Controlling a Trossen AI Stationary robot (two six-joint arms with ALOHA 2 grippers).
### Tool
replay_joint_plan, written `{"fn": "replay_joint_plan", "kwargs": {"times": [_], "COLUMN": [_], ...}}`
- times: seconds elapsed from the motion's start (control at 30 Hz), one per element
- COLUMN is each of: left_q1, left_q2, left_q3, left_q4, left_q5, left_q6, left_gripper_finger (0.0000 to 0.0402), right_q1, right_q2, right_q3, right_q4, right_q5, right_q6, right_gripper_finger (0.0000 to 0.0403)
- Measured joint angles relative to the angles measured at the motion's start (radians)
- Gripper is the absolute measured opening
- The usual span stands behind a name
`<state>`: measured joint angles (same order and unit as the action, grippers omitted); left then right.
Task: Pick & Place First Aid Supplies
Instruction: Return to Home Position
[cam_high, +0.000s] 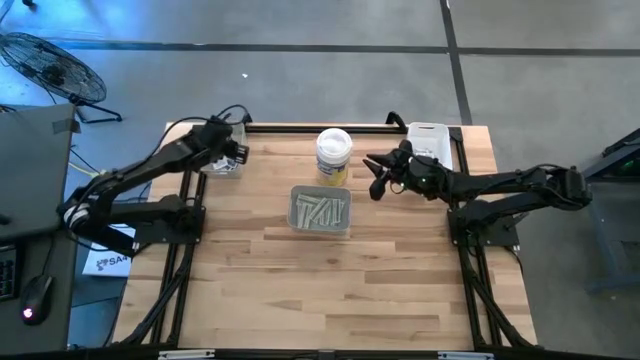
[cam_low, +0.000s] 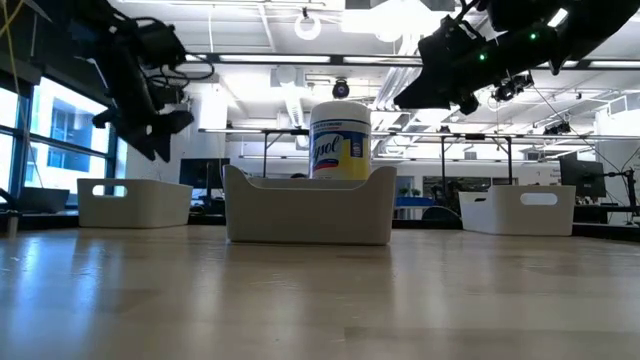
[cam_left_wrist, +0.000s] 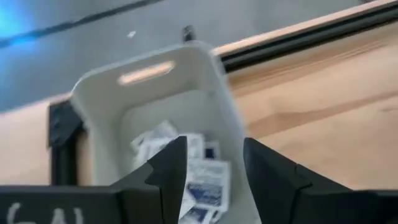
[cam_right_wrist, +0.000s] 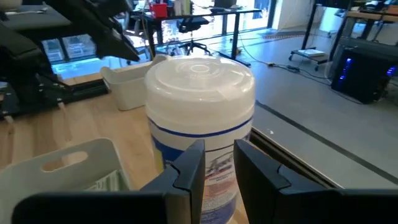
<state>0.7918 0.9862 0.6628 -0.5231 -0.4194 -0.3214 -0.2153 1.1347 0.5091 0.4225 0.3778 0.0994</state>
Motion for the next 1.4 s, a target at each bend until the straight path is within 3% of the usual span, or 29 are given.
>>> {"fn": "replay_joint_plan", "kwargs": {"times": [0.27, 0.57, 0.83, 1.07, 1.17, 1.4], "left_q1": [-0.047, -0.261, -0.282, -0.282, -0.282, -0.282], "left_q2": [-0.074, -0.086, -0.109, -0.177, -0.224, -0.327], "left_q3": [0.000, -0.019, -0.123, -0.185, -0.208, -0.274], "left_q4": [0.144, 0.297, 0.488, 0.522, 0.522, 0.528], "left_q5": [0.254, 0.354, 0.572, 0.593, 0.593, 0.624], "left_q6": [0.131, 0.187, 0.190, 0.162, 0.161, 0.158], "left_gripper_finger": [0.0154, 0.0154, 0.0154, 0.0154, 0.0154, 0.0154], "right_q1": [0.002, 0.110, 0.182, 0.183, 0.183, 0.183], "right_q2": [0.000, 0.000, 0.000, 0.000, 0.000, 0.000], "right_q3": [0.000, 0.000, 0.000, 0.000, 0.000, 0.000], "right_q4": [0.012, -0.018, -0.095, -0.166, -0.164, -0.161], "right_q5": [-0.004, 0.026, -0.016, -0.214, -0.279, -0.303], "right_q6": [-0.007, -0.065, -0.101, -0.098, -0.107, -0.134], "right_gripper_finger": [0.0078, 0.0078, 0.0067, 0.0010, 0.0006, 0.0002]}}
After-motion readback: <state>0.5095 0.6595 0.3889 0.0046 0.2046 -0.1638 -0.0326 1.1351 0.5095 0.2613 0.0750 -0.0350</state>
